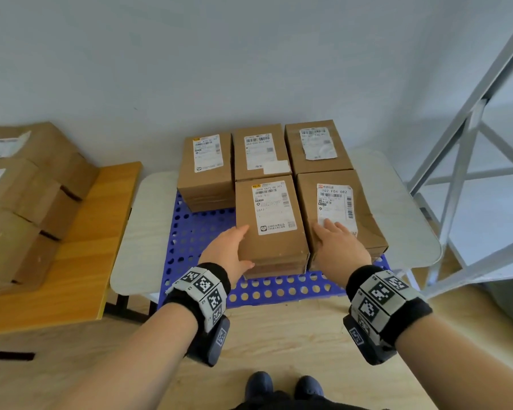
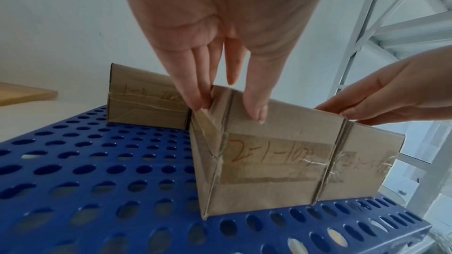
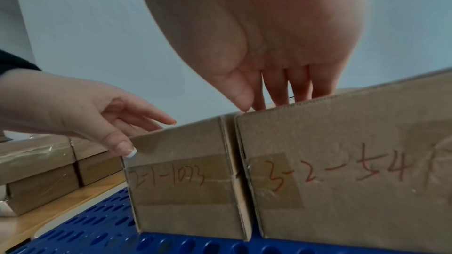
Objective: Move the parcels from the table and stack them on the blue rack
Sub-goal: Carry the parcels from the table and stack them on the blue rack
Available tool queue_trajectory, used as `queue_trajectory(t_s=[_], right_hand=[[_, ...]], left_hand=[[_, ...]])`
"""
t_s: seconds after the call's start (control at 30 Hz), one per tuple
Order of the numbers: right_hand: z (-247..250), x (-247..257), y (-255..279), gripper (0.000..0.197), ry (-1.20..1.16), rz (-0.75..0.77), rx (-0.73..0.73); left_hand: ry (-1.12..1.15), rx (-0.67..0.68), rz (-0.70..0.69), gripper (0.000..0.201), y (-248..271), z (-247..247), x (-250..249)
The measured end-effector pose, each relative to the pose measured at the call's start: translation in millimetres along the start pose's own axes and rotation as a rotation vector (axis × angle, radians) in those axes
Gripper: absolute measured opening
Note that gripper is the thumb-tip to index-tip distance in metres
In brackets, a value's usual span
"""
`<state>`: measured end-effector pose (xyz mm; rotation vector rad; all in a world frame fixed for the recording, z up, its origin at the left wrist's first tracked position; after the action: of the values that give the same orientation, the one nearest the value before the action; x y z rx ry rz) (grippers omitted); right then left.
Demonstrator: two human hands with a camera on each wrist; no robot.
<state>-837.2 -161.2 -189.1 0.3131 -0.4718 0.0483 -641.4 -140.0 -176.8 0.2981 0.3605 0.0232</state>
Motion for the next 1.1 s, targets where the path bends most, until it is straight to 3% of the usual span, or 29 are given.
queue_trajectory(t_s=[0.3,0.5,0.93,1.1], right_hand=[[1,2,1,0.040,-0.040,0.020,-0.004],[-2,0,0,0.042,-0.028,0.022,0.026],[2,6,6,0.048,0.030,0.038,0.111],[2,8,9,0.047,0.027,0.031,0.072]], left_hand=[[-0.095,-0.014,0.003,0.082,-1,-2,-3],[-0.271,-0.052,-0.209,0.075,-6,-6,-35],[-0.334,-0.041,-0.208,0.069,-10,-18,-34],[-0.363,-0.020,-0.197,0.068,-12,-19,-35]])
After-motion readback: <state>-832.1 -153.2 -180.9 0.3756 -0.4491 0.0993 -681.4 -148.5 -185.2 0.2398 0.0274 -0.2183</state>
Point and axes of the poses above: each hand's wrist, its own y-axis away from the middle knuckle, its own z-axis out of the back of the hand, x = y × z, the point moved 10 cm from there along -y, towards the middle knuckle, and after that the axes turned 6 degrees about -y, right-handed, at the moved point
